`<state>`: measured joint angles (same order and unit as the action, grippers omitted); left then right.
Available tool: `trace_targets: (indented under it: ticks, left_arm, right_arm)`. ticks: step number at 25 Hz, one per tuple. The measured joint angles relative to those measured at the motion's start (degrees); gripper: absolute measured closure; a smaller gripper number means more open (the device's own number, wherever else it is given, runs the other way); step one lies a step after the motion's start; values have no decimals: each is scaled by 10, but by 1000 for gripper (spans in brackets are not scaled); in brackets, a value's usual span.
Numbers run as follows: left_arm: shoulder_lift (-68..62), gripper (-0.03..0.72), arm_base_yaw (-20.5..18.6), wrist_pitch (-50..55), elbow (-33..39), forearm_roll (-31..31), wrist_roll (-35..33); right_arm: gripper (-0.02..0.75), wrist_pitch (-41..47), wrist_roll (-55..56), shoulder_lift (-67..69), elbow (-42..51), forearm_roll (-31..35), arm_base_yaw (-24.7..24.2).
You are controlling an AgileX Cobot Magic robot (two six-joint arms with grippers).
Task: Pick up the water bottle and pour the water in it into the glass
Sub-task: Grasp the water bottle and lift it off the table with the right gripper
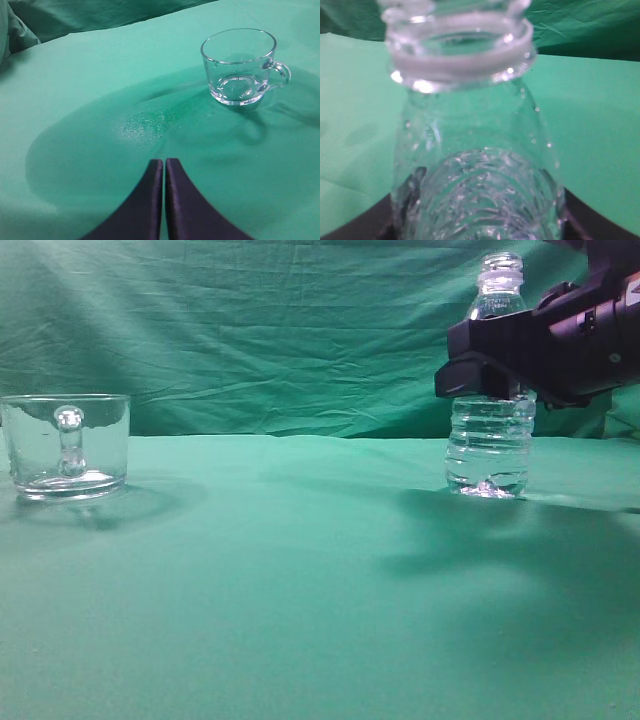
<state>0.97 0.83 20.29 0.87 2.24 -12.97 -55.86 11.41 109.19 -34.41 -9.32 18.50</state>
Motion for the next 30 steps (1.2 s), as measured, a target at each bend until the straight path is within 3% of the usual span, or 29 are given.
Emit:
trace_targets:
  ticks: [4, 5, 7, 8, 18, 25, 30]
  left_arm:
    - [0, 688, 0, 0, 0, 0, 0]
    - [0, 688, 0, 0, 0, 0, 0]
    - [0, 688, 0, 0, 0, 0, 0]
    - [0, 688, 0, 0, 0, 0, 0]
    - [0, 688, 0, 0, 0, 0, 0]
    - [0, 688, 0, 0, 0, 0, 0]
    - [0, 688, 0, 0, 0, 0, 0]
  right_arm:
    - [322, 0, 0, 0, 0, -2, 0]
    - [377, 0, 0, 0, 0, -2, 0]
    - [377, 0, 0, 0, 0, -3, 0]
    - [423, 0, 0, 0, 0, -3, 0]
    - [415, 27, 0, -26, 0, -41, 0]
    - [415, 251, 7, -134, -91, -165, 3]
    - [415, 407, 12, -149, -190, -230, 48]
